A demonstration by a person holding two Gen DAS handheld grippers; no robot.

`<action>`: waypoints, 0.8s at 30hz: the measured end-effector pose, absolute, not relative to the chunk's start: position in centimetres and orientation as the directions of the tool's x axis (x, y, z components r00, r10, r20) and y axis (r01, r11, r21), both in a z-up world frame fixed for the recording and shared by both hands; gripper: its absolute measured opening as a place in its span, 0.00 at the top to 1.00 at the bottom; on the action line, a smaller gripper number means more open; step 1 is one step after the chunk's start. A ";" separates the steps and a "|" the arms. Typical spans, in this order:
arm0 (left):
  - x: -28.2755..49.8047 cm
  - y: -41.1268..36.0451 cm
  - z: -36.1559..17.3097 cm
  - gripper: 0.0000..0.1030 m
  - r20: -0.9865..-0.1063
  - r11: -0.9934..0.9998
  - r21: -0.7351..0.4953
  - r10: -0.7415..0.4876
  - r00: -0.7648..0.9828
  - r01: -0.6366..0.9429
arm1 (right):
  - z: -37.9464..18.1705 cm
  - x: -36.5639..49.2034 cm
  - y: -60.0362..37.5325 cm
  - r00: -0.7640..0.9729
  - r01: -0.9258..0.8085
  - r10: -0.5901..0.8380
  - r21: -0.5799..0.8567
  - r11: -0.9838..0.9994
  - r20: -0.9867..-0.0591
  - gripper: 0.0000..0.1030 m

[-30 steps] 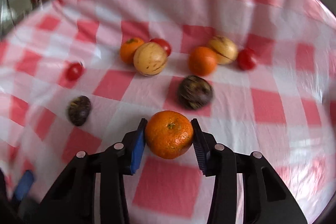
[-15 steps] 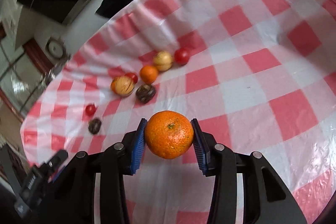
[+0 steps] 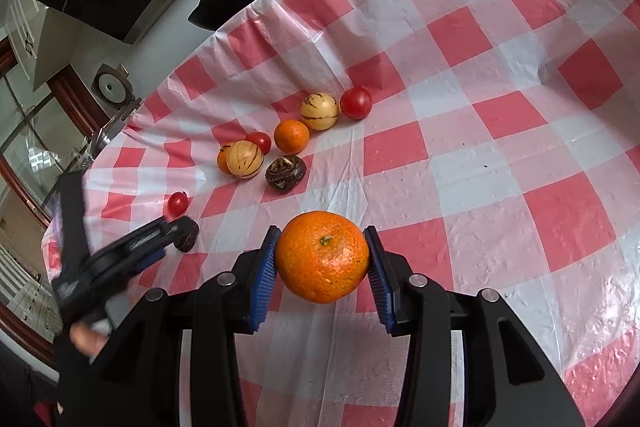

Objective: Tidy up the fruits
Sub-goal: 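Grasp the orange with the right tool while the left tool grasps a dark round fruit, then carry both fruits into the white box and open both tools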

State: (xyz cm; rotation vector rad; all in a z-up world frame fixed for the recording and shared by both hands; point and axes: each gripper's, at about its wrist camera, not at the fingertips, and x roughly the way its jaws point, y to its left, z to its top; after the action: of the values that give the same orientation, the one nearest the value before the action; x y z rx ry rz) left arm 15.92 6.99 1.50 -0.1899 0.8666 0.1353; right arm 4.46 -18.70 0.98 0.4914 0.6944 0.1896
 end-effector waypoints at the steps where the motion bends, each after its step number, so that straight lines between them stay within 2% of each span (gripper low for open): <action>1: 16.4 7.1 1.2 0.35 -0.774 0.975 -0.101 0.049 0.631 -0.199 | 1.0 4.5 -18.7 0.757 -0.007 0.327 0.493 0.870 -0.566 0.59; 4: 16.8 7.0 0.6 0.47 -0.782 0.979 -0.064 0.070 0.619 -0.192 | 1.0 4.5 -18.7 0.756 -0.005 0.326 0.493 0.870 -0.567 0.59; 5: 16.6 7.0 0.6 0.59 -0.779 0.981 -0.072 0.058 0.624 -0.181 | 1.0 4.5 -18.7 0.756 -0.004 0.325 0.492 0.870 -0.568 0.59; 6: 16.5 7.0 0.7 0.61 -0.779 0.981 -0.070 0.058 0.625 -0.178 | 1.0 4.4 -18.7 0.757 -0.005 0.326 0.494 0.870 -0.566 0.59; 11: 13.5 8.1 2.0 0.62 -0.724 0.971 -0.179 -0.020 0.689 -0.161 | 1.1 4.4 -18.6 0.758 -0.003 0.325 0.496 0.868 -0.565 0.59; 13: 10.2 8.5 3.5 0.62 -0.667 0.967 -0.227 -0.066 0.742 -0.118 | 1.1 4.4 -18.5 0.759 -0.006 0.329 0.498 0.867 -0.563 0.59; 17: 2.8 9.9 6.1 0.62 -0.535 0.969 -0.240 -0.080 0.841 -0.061 | 1.1 4.5 -18.3 0.754 -0.006 0.327 0.491 0.871 -0.570 0.59; 20: -0.9 11.9 6.9 0.62 -0.442 0.944 -0.326 -0.101 0.891 -0.055 | 1.1 4.4 -18.4 0.755 -0.007 0.328 0.493 0.870 -0.568 0.59; 24: -2.6 14.0 5.6 0.62 -0.417 0.899 -0.427 -0.102 0.903 -0.096 | 1.1 4.2 -18.6 0.767 -0.014 0.337 0.510 0.860 -0.547 0.59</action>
State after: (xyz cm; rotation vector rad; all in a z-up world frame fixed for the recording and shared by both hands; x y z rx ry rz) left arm -2.64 14.02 5.57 -0.4574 0.4474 -0.0032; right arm 4.20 -18.58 1.14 0.5078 0.6765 0.1995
